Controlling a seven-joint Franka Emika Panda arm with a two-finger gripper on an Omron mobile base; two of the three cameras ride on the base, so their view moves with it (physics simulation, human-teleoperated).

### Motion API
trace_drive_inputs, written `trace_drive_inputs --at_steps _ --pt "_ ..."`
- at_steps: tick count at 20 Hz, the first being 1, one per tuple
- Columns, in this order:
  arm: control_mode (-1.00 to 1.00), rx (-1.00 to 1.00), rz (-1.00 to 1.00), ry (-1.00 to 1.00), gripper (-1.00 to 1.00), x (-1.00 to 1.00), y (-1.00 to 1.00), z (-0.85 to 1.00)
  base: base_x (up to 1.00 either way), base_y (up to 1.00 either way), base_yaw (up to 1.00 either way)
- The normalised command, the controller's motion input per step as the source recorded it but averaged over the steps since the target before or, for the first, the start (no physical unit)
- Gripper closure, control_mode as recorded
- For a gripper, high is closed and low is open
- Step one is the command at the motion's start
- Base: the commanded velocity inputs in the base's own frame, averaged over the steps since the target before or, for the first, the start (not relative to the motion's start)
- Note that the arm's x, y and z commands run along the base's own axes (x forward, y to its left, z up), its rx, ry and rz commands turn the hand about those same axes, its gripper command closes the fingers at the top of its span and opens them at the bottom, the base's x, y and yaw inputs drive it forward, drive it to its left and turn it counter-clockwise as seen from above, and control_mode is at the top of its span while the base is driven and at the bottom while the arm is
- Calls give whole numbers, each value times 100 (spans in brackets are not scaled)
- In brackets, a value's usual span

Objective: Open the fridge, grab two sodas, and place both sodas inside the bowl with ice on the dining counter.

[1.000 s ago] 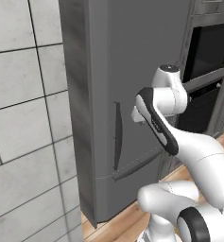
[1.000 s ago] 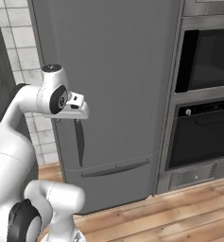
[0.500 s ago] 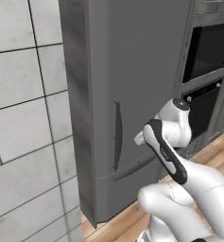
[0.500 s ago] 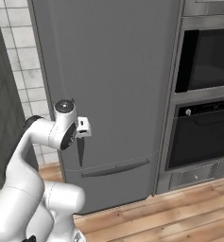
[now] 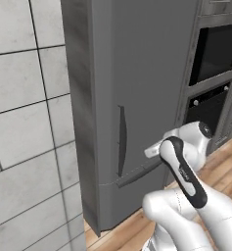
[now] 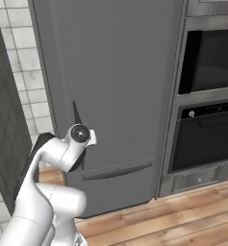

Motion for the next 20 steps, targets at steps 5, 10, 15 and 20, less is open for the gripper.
trace_drive_inputs --at_steps 5,10,15,20 --pt "-100 19 0 -14 -100 7 17 -2 0 0 0" --pt "-100 18 2 -17 -100 17 22 -29 0 0 0" --pt "-100 12 5 -21 -100 18 29 -36 0 0 0" --pt "-100 1 1 -13 -100 18 47 -32 0 0 0"
